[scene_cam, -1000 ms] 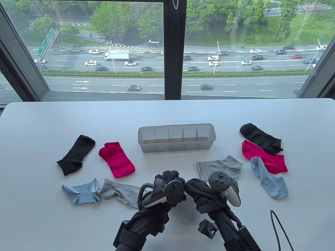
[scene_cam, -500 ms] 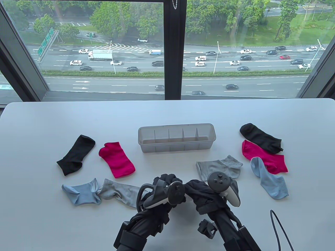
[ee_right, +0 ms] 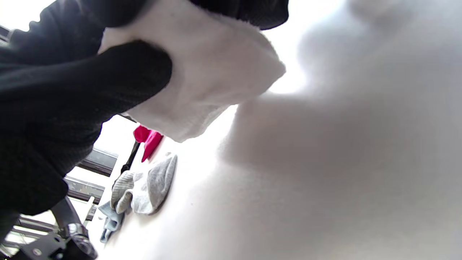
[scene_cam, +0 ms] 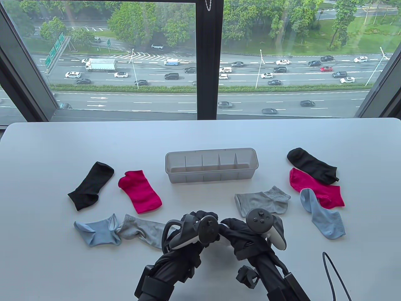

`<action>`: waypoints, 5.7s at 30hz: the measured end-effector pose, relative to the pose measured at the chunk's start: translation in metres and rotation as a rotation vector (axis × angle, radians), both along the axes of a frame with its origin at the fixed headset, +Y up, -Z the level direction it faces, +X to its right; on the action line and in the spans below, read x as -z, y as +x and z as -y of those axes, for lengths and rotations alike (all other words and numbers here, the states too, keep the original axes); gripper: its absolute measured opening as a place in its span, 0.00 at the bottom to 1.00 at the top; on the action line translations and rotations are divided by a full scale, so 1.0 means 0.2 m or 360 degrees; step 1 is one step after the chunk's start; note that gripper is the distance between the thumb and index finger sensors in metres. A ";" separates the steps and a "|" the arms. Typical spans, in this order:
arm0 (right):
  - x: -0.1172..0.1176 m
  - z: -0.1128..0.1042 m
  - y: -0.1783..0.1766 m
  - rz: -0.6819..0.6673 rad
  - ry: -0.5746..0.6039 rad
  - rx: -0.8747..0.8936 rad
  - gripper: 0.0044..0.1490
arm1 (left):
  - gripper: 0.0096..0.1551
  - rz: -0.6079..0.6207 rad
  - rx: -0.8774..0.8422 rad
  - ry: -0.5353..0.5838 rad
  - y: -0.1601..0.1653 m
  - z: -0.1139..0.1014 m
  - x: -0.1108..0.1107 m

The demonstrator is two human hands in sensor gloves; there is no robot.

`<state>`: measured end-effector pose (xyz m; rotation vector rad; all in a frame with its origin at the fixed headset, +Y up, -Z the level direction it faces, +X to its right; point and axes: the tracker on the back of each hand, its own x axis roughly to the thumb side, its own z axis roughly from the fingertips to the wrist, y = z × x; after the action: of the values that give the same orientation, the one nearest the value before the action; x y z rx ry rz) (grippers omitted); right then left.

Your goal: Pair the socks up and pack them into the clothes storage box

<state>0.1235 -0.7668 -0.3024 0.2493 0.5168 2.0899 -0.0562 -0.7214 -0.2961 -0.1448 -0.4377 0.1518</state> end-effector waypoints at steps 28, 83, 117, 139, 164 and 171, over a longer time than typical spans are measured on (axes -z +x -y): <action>0.01 -0.04 0.01 0.0120 0.0168 0.0063 0.33 | 0.35 -0.0043 -0.0004 0.0064 -0.01 0.01 -0.01; 0.00 -0.03 0.01 0.0090 0.0107 0.0164 0.32 | 0.35 -0.0005 0.0259 0.0163 0.05 0.01 -0.04; 0.01 -0.06 0.06 0.0262 0.0190 0.0129 0.35 | 0.47 0.0069 0.0037 0.0066 0.02 -0.03 -0.03; 0.00 -0.11 0.04 0.0317 0.0199 0.0401 0.37 | 0.25 -0.0098 -0.0948 -0.0074 -0.11 -0.12 0.02; -0.02 -0.19 -0.07 -0.0167 0.0393 -0.0195 0.60 | 0.23 -0.0096 -0.0898 -0.0173 -0.12 -0.08 0.03; -0.01 -0.14 -0.03 0.0004 0.0368 -0.0164 0.44 | 0.25 -0.0073 -0.0601 -0.0103 -0.05 -0.10 0.03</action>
<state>0.1182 -0.7386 -0.3009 0.3601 0.2906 2.2515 -0.0660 -0.7021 -0.3023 -0.1208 -0.4115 0.5393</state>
